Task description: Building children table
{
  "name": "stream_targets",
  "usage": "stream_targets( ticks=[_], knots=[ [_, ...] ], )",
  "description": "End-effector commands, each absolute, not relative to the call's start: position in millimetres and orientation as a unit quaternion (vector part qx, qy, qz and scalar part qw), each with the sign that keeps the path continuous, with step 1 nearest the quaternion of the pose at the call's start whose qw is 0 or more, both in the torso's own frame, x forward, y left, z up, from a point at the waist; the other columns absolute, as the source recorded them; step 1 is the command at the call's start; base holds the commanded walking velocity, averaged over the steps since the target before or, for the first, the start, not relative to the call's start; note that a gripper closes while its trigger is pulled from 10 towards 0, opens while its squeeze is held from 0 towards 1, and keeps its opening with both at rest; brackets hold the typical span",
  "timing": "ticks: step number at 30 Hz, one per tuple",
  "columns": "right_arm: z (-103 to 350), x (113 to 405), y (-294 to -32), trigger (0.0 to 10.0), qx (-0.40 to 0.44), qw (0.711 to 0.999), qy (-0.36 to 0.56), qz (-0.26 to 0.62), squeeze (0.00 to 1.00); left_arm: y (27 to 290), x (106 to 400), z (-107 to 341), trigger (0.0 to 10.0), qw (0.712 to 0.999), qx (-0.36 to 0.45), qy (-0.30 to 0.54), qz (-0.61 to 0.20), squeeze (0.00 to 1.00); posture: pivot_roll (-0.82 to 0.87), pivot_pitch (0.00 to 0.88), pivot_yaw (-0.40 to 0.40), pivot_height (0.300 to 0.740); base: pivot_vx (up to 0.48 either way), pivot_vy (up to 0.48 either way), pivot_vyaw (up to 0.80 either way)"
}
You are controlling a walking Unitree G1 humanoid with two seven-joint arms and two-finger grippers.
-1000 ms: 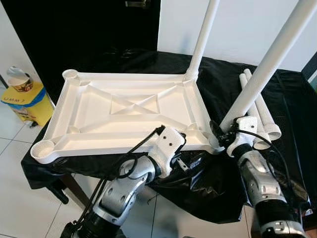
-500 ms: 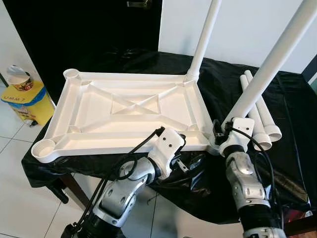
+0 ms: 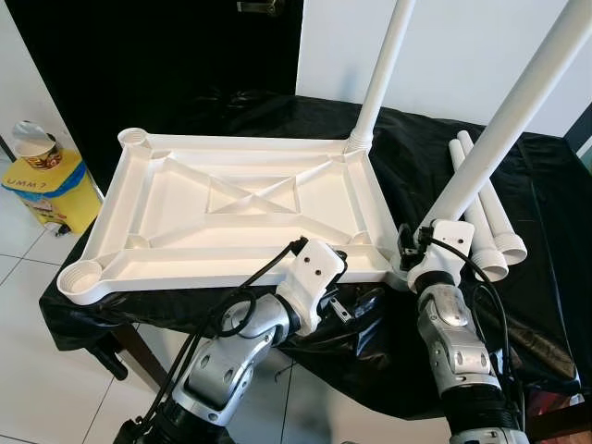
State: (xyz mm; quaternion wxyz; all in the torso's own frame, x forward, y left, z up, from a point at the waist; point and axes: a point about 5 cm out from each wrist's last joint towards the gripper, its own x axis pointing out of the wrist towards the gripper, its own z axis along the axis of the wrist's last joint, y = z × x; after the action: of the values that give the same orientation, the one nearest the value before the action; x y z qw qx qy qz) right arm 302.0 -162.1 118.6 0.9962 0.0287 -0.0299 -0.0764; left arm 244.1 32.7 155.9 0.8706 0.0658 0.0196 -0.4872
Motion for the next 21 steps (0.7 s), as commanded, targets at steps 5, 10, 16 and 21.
stream_targets(
  ticks=[5, 10, 16, 21],
  knots=[
    [103.4, 293.9, -164.0, 10.0, 0.016, 0.997, 0.006, -0.078, 1.00, 32.5, 241.7, 155.2, 10.0, 0.876, 0.068, 0.024, -0.476, 0.00, 0.11, 0.040, -0.127, 0.740, 0.000, 0.000, 0.00],
    [106.6, 293.4, -166.1, 10.0, 0.012, 0.998, -0.004, -0.065, 1.00, 32.9, 241.5, 155.1, 10.0, 0.877, 0.068, 0.025, -0.475, 0.00, 0.11, 0.042, -0.128, 0.740, 0.000, 0.000, 0.00],
    [108.1, 293.4, -168.2, 10.0, 0.013, 0.999, -0.008, -0.044, 0.00, 33.1, 241.9, 155.5, 10.0, 0.878, 0.067, 0.025, -0.474, 0.00, 0.11, 0.043, -0.126, 0.740, 0.000, 0.000, 0.00],
    [110.2, 295.2, -176.3, 10.0, -0.002, 0.999, -0.016, -0.034, 0.00, 33.7, 242.7, 155.8, 10.0, 0.878, 0.068, 0.026, -0.473, 0.00, 0.11, 0.047, -0.123, 0.740, 0.000, 0.000, 0.00]
  ],
)
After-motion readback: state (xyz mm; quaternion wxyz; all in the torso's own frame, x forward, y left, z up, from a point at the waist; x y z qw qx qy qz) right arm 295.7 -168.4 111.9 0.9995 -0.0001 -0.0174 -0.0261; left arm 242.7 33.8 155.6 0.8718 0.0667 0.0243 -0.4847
